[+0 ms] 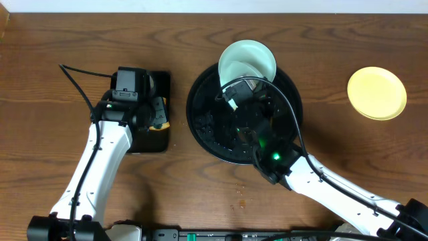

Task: Clean dirty plates on tray and stack at the side
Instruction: 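Lift green plate out of basin with right gripper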

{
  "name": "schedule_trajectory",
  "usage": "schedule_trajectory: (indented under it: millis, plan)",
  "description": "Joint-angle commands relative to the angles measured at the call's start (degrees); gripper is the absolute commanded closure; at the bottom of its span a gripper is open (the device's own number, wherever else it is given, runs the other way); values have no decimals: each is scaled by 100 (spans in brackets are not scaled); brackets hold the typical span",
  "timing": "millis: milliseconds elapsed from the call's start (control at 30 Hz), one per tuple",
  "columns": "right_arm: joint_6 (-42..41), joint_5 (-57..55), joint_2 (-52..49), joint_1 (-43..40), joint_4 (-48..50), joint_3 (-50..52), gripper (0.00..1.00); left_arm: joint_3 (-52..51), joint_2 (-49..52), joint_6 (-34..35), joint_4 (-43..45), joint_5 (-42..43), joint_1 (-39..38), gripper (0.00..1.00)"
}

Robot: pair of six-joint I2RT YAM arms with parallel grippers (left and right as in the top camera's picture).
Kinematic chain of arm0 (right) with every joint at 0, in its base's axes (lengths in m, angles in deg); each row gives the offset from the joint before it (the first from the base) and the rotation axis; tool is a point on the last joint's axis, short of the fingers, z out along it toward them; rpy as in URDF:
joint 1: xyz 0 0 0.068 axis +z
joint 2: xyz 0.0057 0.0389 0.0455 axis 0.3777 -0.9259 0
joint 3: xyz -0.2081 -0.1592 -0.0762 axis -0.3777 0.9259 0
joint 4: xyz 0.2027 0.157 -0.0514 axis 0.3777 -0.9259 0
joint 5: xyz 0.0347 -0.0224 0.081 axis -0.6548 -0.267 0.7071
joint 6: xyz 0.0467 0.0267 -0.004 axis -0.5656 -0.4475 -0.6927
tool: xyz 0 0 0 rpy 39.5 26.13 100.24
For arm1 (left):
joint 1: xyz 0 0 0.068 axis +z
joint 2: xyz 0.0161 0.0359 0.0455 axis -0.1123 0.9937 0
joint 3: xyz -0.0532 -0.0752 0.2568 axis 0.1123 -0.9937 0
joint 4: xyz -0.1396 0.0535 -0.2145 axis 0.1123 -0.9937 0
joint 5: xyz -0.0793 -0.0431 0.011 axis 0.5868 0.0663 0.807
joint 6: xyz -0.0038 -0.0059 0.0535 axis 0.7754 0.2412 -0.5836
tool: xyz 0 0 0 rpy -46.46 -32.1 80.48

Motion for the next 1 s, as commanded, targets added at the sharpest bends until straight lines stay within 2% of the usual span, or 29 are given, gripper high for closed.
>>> schedule_trajectory:
  millis: [0,100,200,500,633,700,900,967]
  plan:
    - [750,-192,81,55,48,-7,99,-22,7,-103,2,-76,37,92]
    - [1659,94,81,55,63,-7,99,-22,7,-101,2,-76,37,92]
    - [2208,376,81,127,42,-7,99,-22,7,-101,4,-76,37,92]
    - [3139,378,79,603,245,-7,99,-22,7,-98,2,-74,37,92]
    - [2957,553,76,719,289,-7,99,-22,7,-98,2,-74,37,92]
    - [3134,94,74,675,374,-7,99,-22,7,-98,0,-74,37,92]
    - [2470,168,74,570,334,-7,99,-22,7,-98,2,-74,37,92]
    - [1799,164,76,448,295,-7,99,-22,7,-98,0,-72,37,92]
